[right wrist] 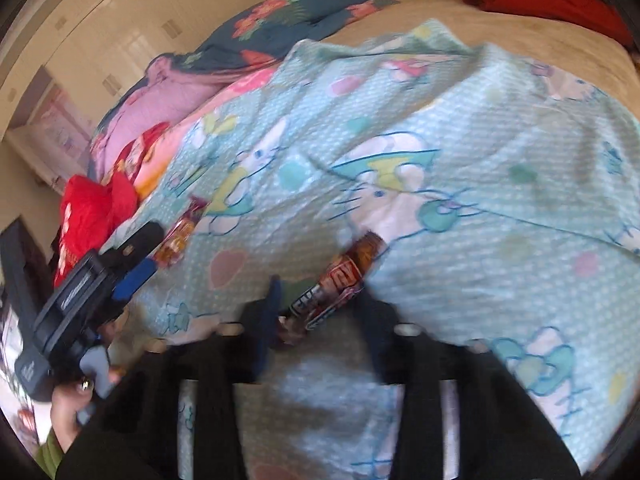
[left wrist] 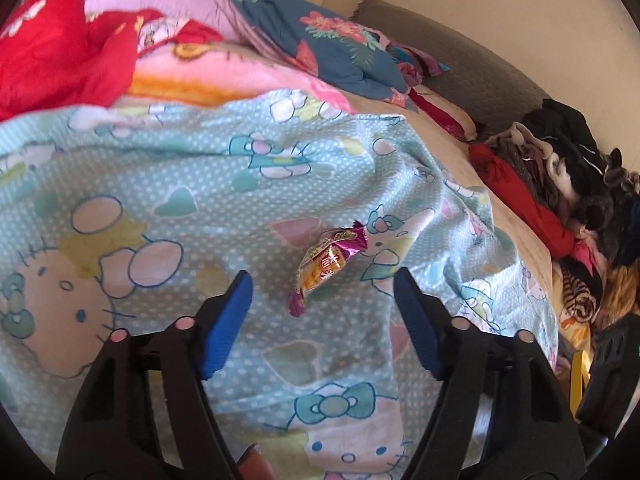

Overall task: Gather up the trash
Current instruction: 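Grasp the orange-pink wrapper with the left tool while the right tool grasps the brown chocolate wrapper, then carry the orange-pink wrapper with the left tool while the right tool carries the brown wrapper over the bin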

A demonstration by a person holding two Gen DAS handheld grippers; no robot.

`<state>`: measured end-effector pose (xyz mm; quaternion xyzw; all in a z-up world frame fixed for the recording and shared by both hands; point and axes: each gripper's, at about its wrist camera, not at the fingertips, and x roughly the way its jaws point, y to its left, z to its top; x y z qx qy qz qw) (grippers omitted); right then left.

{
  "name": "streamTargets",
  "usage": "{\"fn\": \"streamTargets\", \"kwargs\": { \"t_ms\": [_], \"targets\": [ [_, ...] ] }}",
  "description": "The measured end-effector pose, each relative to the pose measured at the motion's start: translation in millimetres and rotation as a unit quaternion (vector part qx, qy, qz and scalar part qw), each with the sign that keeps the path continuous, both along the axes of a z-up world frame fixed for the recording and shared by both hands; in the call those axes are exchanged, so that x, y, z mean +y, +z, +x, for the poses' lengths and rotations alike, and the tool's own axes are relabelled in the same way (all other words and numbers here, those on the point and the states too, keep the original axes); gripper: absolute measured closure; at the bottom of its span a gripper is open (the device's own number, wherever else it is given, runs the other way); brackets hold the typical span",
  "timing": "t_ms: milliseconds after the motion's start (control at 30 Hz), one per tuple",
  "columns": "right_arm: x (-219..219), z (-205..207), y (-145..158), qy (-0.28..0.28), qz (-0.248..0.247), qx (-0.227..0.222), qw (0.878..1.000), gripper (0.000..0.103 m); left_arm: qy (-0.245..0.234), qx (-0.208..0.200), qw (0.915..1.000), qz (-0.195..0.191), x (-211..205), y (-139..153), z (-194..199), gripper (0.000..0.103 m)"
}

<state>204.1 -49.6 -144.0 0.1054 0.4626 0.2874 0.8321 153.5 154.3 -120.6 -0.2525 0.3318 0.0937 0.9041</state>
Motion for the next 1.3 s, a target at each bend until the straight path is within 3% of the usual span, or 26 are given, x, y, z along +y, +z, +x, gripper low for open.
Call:
{"fn": "streamTargets", "kwargs": {
  "t_ms": [133,200,267,333,767,1300],
  "targets": [
    [10.2,-22.5,15.5,0.055,0.006,-0.039,0.998,0.089,0.004,0.012,0.9998,-0.014,1.9,-9.2,7.4,0.059],
    [9.5,-30.5,21.4,0.066,0.006,-0.050,0.997,0.090,0.008,0.017,0.9997,-0.017,2.5,-12.9,9.9,0.069],
    [5.5,-35.7,25.6,0.068,0.003,-0.058,0.996,0.090,0.010,0.021,0.9996,-0.018,2.8,-14.5,11.3,0.089],
    [-3.3,-38.9,29.6,0.064,0.008,-0.062,0.996,0.090,0.009,0.020,0.9997,-0.014,1.0,-12.7,11.5,0.096],
    [-78.6,-46.6,55.6,-0.008,0.018,-0.089,0.996,0.090,-0.050,-0.032,0.9979,0.026,-58.2,26.5,1.2,0.096],
    [-159.5,-50.9,68.3,-0.088,0.023,-0.095,0.991,0.090,-0.168,-0.059,0.9829,0.047,-155.4,49.7,-3.1,0.096]
  ]
}}
